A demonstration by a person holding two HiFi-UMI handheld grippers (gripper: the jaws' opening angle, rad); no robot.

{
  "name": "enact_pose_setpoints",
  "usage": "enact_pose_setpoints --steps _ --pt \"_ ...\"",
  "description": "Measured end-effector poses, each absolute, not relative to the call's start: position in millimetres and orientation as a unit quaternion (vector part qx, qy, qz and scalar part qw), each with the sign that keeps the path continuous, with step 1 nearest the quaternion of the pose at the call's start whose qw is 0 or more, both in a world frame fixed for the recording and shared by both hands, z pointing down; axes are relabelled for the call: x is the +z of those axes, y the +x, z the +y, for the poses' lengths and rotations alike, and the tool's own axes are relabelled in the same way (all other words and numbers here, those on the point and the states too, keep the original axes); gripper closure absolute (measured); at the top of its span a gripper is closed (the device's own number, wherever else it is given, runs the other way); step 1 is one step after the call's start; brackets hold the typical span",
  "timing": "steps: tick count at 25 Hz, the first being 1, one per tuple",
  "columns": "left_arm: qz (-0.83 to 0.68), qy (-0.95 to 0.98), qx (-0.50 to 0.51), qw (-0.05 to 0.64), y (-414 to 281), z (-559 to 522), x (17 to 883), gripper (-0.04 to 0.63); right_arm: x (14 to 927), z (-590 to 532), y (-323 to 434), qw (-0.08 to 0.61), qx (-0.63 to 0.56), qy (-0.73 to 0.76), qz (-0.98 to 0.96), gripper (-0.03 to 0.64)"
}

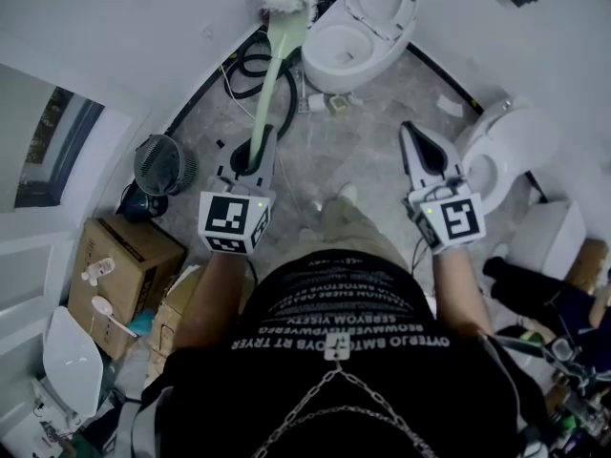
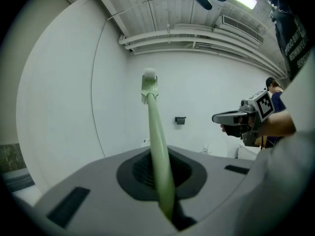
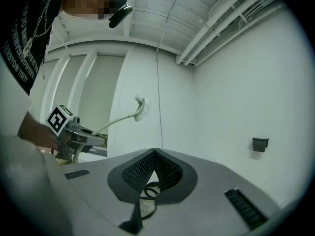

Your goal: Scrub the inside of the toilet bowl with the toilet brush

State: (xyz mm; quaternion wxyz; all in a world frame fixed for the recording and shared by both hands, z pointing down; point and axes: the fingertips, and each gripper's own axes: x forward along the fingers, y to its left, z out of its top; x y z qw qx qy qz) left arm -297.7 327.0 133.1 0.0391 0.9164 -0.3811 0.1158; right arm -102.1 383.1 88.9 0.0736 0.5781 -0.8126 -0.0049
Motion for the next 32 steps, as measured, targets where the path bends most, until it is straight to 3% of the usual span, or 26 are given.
enact_pose_setpoints --steps 32 --pt "-0.394 0.906 0.150 0.046 -185.3 181.8 147.0 0.595 120.7 243.3 33.3 0.082 0.026 0.578 -0.812 0.624"
